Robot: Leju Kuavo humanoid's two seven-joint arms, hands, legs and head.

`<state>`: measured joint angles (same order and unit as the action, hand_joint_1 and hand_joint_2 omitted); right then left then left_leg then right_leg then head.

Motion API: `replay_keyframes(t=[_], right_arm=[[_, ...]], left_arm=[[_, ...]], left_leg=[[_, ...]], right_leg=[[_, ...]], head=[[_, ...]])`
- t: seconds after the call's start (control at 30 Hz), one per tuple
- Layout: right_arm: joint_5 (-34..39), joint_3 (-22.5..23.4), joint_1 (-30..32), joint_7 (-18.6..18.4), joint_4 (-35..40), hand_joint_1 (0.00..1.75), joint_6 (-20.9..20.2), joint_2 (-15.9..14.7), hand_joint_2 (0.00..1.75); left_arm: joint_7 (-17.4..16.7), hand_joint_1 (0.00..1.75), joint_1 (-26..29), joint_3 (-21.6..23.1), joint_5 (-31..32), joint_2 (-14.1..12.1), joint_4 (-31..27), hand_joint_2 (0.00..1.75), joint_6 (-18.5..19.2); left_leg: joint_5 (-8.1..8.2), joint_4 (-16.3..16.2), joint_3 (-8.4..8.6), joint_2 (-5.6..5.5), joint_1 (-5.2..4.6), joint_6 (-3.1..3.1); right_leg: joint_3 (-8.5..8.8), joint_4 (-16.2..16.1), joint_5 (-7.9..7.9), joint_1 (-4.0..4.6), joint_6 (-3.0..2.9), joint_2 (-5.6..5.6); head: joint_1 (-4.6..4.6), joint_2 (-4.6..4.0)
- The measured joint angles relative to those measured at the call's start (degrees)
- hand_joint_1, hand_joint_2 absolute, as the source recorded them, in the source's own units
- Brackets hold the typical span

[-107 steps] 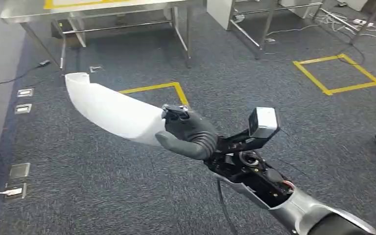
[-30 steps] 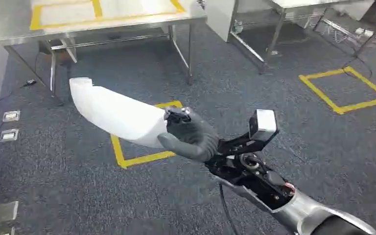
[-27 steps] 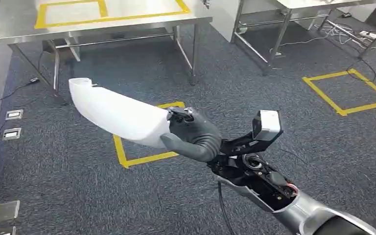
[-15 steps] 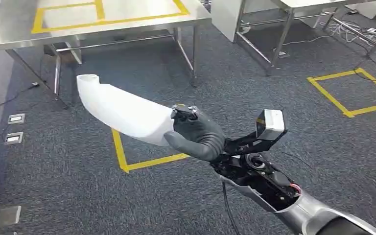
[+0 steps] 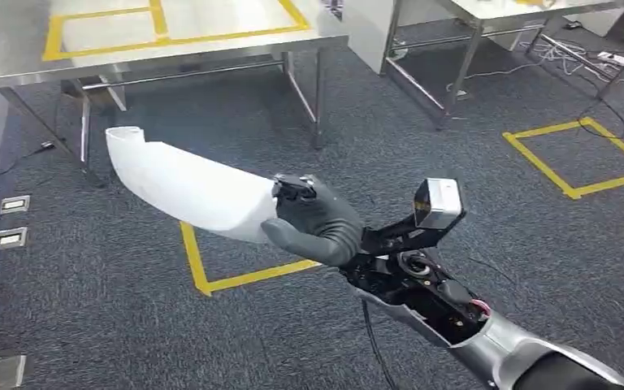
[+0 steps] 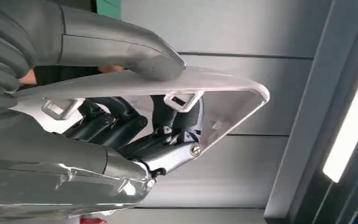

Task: Take the parts from the cabinet and place them on the table.

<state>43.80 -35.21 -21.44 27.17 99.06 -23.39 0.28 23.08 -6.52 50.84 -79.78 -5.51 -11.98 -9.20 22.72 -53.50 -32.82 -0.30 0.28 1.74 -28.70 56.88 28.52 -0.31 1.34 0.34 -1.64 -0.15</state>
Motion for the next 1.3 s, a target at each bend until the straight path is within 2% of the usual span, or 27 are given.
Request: replay_keyframes(t=[0.1, 0.13, 0.17, 0.2, 0.3, 0.33, 0.37, 0.4, 0.5, 0.53, 0.57, 0.6, 0.63, 0.67, 0.7, 0.73, 0.8, 0.87, 0.9, 0.93, 1.0, 1.03, 1.13, 1.17, 1.2, 1.23, 1.3], right_arm=[[0.04, -0.02, -0.08, 0.02, -0.11, 1.75, -0.04, 0.00, 1.75], [0.04, -0.02, 0.04, 0.02, -0.28, 1.75, -0.02, 0.00, 1.75], [0.07, -0.02, 0.10, 0.02, -0.42, 1.75, -0.02, 0.00, 1.75], [0.07, -0.02, 0.10, 0.00, -0.48, 1.75, 0.02, 0.00, 1.75], [0.04, -0.02, 0.04, 0.00, -0.55, 1.75, 0.13, 0.00, 1.75], [0.04, -0.04, 0.02, 0.04, -0.61, 1.75, 0.20, 0.00, 1.75], [-0.02, -0.07, 0.03, -0.02, -0.61, 1.75, 0.22, 0.00, 1.75], [-0.02, -0.09, 0.18, -0.04, -0.61, 1.75, 0.28, -0.02, 1.75], [-0.11, -0.07, 0.00, -0.02, -0.66, 1.75, 0.59, 0.00, 1.75], [-0.15, -0.09, -0.05, -0.07, -0.66, 1.75, 0.76, 0.00, 1.75], [-0.28, -0.13, -0.01, -0.07, -0.63, 1.75, 0.81, 0.00, 1.75], [-0.39, -0.15, 0.04, -0.11, -0.63, 1.75, 0.90, 0.00, 1.75], [-0.44, -0.15, 0.16, -0.11, -0.63, 1.75, 0.98, 0.00, 1.75], [-0.44, -0.17, 0.21, -0.11, -0.63, 1.75, 1.02, 0.00, 1.75], [-0.44, -0.17, 0.21, -0.11, -0.66, 1.75, 1.11, -0.02, 1.75], [-0.44, -0.18, 0.20, -0.09, -0.64, 1.75, 1.22, 0.00, 1.75], [-0.44, -0.17, 0.19, -0.09, -0.63, 1.75, 1.38, 0.00, 1.75], [-0.44, -0.20, 0.12, 0.07, -0.66, 1.75, 1.38, 0.00, 1.75], [-0.46, -0.20, 0.13, 0.04, -0.63, 1.75, 1.38, 0.00, 1.75], [-0.46, -0.22, 0.18, 0.04, -0.63, 1.75, 1.38, 0.00, 1.75], [-0.44, -0.20, 0.10, 0.09, -0.61, 1.75, 1.36, 0.00, 1.75], [-0.44, -0.20, 0.01, 0.11, -0.61, 1.75, 1.35, 0.00, 1.75], [-0.44, -0.20, 0.15, 0.37, -0.87, 1.75, 1.18, -0.02, 1.75], [-0.44, -0.20, 0.17, 0.44, -1.01, 1.75, 1.11, -0.02, 1.75], [-0.44, -0.17, 0.17, 0.48, -1.09, 1.75, 1.03, -0.02, 1.75], [-0.44, -0.17, 0.16, 0.50, -1.11, 1.75, 0.96, -0.02, 1.75], [-0.44, -0.17, 0.10, 0.59, -1.11, 1.75, 0.85, -0.02, 1.75]], left_arm=[[0.00, 0.00, -0.10, 0.00, 0.00, -0.04, 0.00, 1.75, 0.00], [0.00, 0.00, -0.06, 0.00, 0.00, -0.04, 0.00, 1.75, 0.00], [0.00, 0.00, 0.02, 0.00, 0.00, -0.02, 0.00, 1.75, 0.02], [0.00, 0.00, 0.10, 0.00, 0.00, 0.02, 0.00, 1.75, 0.09], [0.00, 0.00, 0.12, 0.00, -0.04, 0.26, 0.00, 1.75, 0.46], [0.00, 0.00, -0.03, 0.00, -0.04, 0.28, 0.00, 1.75, 0.46], [-0.02, 0.00, -0.15, 0.00, -0.04, 0.26, 0.00, 1.75, 0.46], [-0.02, 0.00, -0.05, 0.00, -0.04, 0.26, 0.00, 1.75, 0.48], [-0.02, 0.00, -0.26, -0.02, -0.02, 0.11, 0.00, 1.75, 0.59], [-0.04, 0.00, -0.37, -0.02, 0.02, 0.20, 0.00, 1.75, 0.61], [-0.13, 0.00, -0.54, -0.02, 0.09, 0.22, 0.00, 1.75, 0.61], [-0.17, 0.00, -0.51, -0.02, 0.18, 0.22, 0.00, 1.75, 0.61], [-0.24, 0.00, -0.43, -0.02, 0.17, 0.24, 0.00, 1.75, 0.61], [-0.37, 0.00, -0.36, -0.02, 0.17, 0.24, 0.00, 1.75, 0.61], [-0.37, 0.00, -0.22, 0.00, 0.17, 0.24, 0.00, 1.75, 0.61], [-0.37, 0.00, -0.19, -0.02, 0.28, 0.15, 0.00, 1.75, 0.63], [-0.37, 0.00, -0.28, -0.02, 0.66, -0.04, 0.00, 1.75, 0.72], [-0.52, 0.00, -0.59, 0.00, 0.96, -0.13, 0.00, 1.75, 0.81], [-0.61, 0.00, -0.72, 0.00, 1.01, -0.09, 0.00, 1.75, 0.81], [-0.63, 0.00, -0.72, 0.00, 1.01, -0.07, 0.00, 1.75, 0.81], [-0.79, 0.00, -0.68, 0.00, 1.03, -0.07, 0.00, 1.75, 0.81], [-0.76, 0.00, -0.74, 0.00, 1.03, -0.07, 0.00, 1.75, 0.81], [-0.85, 0.00, -0.97, -0.02, 1.18, -0.22, 0.00, 1.75, 0.79], [-1.01, 0.00, -0.93, 0.00, 1.18, -0.28, 0.00, 1.75, 0.79], [-1.03, 0.00, -0.84, 0.00, 1.20, -0.28, 0.00, 1.75, 0.79], [-1.05, 0.00, -0.83, -0.02, 1.20, -0.28, 0.00, 1.75, 0.76], [-1.05, 0.00, -0.96, -0.02, 1.22, -0.24, 0.00, 1.75, 0.74]], left_leg=[[0.66, -0.01, 0.51, -0.03, -0.04, 0.52], [0.96, -0.03, 0.76, -0.09, -0.04, 0.53], [1.26, -0.04, 1.20, -0.13, -0.04, 0.47], [1.63, -0.06, 1.70, -0.18, -0.01, 0.37], [2.81, -0.11, 3.06, -0.30, -0.01, -0.19], [2.98, -0.38, 3.11, -0.34, -0.21, -0.48], [3.08, -0.26, 2.68, -0.34, -0.19, -0.80], [3.11, -0.43, 3.09, -0.28, -0.16, -1.22], [4.18, -1.87, 3.17, -0.16, -0.02, -1.95], [5.43, -5.18, 1.36, -0.11, -0.01, -2.21], [7.28, -10.07, -1.58, -0.10, 0.12, -2.42], [9.20, -15.11, -4.73, -0.08, 0.20, -2.75], [10.29, -18.68, -7.23, -0.08, 0.23, -2.95], [9.90, -19.79, -8.59, -0.08, 0.26, -2.97], [7.94, -18.05, -8.47, -0.08, 0.30, -2.98], [4.88, -13.77, -7.09, -0.06, 0.31, -2.78], [-1.94, -2.32, -2.68, 0.01, 0.25, -2.20], [1.03, -1.00, -2.30, 0.01, -0.32, -1.53], [-0.35, -0.76, -2.09, -0.05, -0.46, -1.15], [-0.32, -0.66, -1.97, -0.03, -0.27, -0.79], [-0.11, -0.37, -0.59, 0.02, 0.06, -0.23], [0.15, -0.35, -0.32, 0.00, 0.02, 0.15], [0.93, -0.37, 0.24, -0.04, -0.06, 0.59], [1.29, -0.37, 0.67, -0.10, -0.07, 0.56], [1.68, -0.37, 1.22, -0.13, -0.07, 0.52], [2.17, -0.37, 1.95, -0.24, -0.07, 0.43], [3.15, -0.37, 3.41, -0.32, -0.07, 0.11]], right_leg=[[-7.23, 12.89, 5.37, -0.21, 0.54, -0.03], [-9.50, 16.20, 6.46, -0.23, 0.77, -0.03], [-10.26, 16.29, 5.67, -0.28, 0.90, -0.04], [-9.61, 13.67, 3.40, -0.29, 0.84, -0.06], [-4.37, -1.12, -5.70, -0.24, 0.04, -0.08], [-4.94, -1.99, -3.69, 0.04, -0.10, -0.09], [-4.38, -1.89, -3.37, 0.28, -0.74, -0.12], [-4.30, -2.10, -4.33, 0.24, -1.18, -0.04], [-2.77, -2.55, -4.20, -0.17, -1.89, 0.03], [-2.49, -2.55, -3.98, -0.24, -2.21, -0.13], [-2.34, -2.54, -3.76, -0.22, -2.34, -0.19], [-2.22, -2.54, -3.50, -0.19, -2.39, -0.20], [-2.04, -2.53, -3.23, -0.19, -2.43, -0.17], [-1.70, -2.54, -2.94, -0.19, -2.43, -0.07], [-1.19, -2.54, -2.56, -0.21, -2.39, 0.10], [-0.58, -2.54, -2.14, -0.21, -2.29, 0.22], [0.68, -2.58, -1.16, -0.21, -1.91, 0.22], [0.79, -2.75, -0.66, -0.02, -1.25, 0.24], [0.88, -2.97, -0.40, -0.04, -0.87, 0.20], [1.36, -2.32, -0.67, -0.01, -0.58, 0.23], [1.76, -1.73, 0.53, -0.05, 0.09, 0.04], [0.59, 0.96, 1.49, -0.07, 0.26, 0.01], [-7.45, 14.04, 6.51, -0.14, 0.57, 0.02], [-9.38, 16.24, 6.96, -0.17, 0.68, 0.01], [-9.76, 15.54, 5.79, -0.18, 0.64, 0.01], [-8.95, 12.12, 2.85, -0.20, 0.50, 0.00], [-5.78, 2.31, -4.43, -0.18, -0.07, -0.01]], head=[[-0.72, 0.02], [-0.80, 0.02], [-1.00, 0.02], [-1.22, 0.00], [-1.94, 0.02], [-1.55, 0.02], [-1.64, 0.02], [-1.55, 0.02], [-1.25, 0.02], [-0.70, 0.02], [-0.15, 0.02], [-0.17, 0.02], [-0.11, 0.02], [-0.06, 0.02], [0.02, 0.02], [0.11, 0.02], [0.22, 0.02], [0.39, 0.02], [0.35, 0.02], [0.29, 0.02], [-0.09, 0.00], [-0.17, 0.02], [-0.81, 0.02], [-1.07, 0.02], [-1.18, 0.02], [-1.44, 0.02], [-1.90, 0.02]])
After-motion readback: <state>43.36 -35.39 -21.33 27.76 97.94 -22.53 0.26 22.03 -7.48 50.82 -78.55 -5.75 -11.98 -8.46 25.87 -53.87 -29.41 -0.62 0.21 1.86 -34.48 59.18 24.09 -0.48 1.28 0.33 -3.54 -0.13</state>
